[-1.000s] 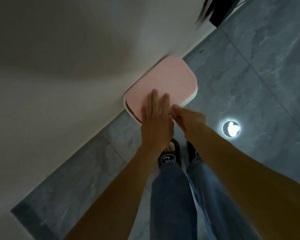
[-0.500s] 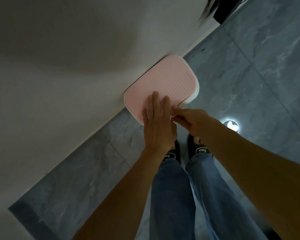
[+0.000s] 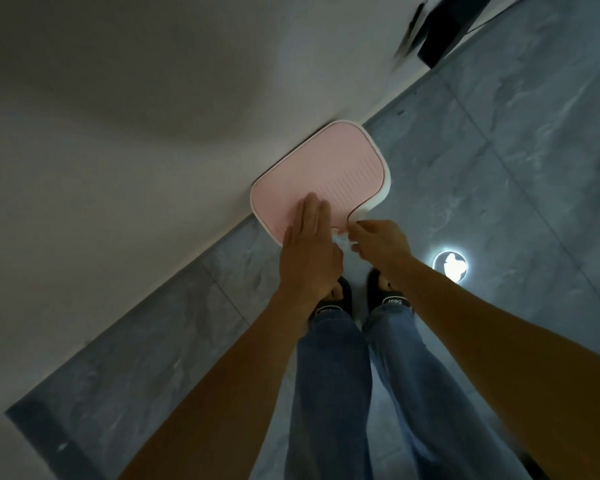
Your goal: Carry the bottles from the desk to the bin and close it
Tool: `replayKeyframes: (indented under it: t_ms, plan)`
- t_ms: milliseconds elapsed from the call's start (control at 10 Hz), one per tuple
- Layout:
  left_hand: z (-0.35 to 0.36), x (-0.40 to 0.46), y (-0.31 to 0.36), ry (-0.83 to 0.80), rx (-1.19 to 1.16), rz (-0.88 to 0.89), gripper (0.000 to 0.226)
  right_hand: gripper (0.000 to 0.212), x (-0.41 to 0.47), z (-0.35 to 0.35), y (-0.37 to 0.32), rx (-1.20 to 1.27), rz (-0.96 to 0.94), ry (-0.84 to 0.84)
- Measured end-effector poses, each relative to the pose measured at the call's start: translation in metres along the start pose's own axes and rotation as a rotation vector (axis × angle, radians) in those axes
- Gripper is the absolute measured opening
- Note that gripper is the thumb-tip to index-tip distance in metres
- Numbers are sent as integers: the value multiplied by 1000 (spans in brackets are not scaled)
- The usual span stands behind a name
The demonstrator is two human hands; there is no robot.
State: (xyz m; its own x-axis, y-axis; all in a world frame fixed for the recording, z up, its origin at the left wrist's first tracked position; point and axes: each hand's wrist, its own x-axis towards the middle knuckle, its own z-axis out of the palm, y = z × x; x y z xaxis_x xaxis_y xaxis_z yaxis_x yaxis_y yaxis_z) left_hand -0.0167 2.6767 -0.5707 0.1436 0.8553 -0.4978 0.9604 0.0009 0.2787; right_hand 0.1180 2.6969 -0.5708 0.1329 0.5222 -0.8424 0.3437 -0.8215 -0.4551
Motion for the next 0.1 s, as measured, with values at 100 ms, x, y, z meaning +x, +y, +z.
replayKeyframes:
  t_ms: [100]
  plan:
    - [-23, -25, -4, -66, -88, -40, 47, 30, -33, -16, 14, -286, -59, -27]
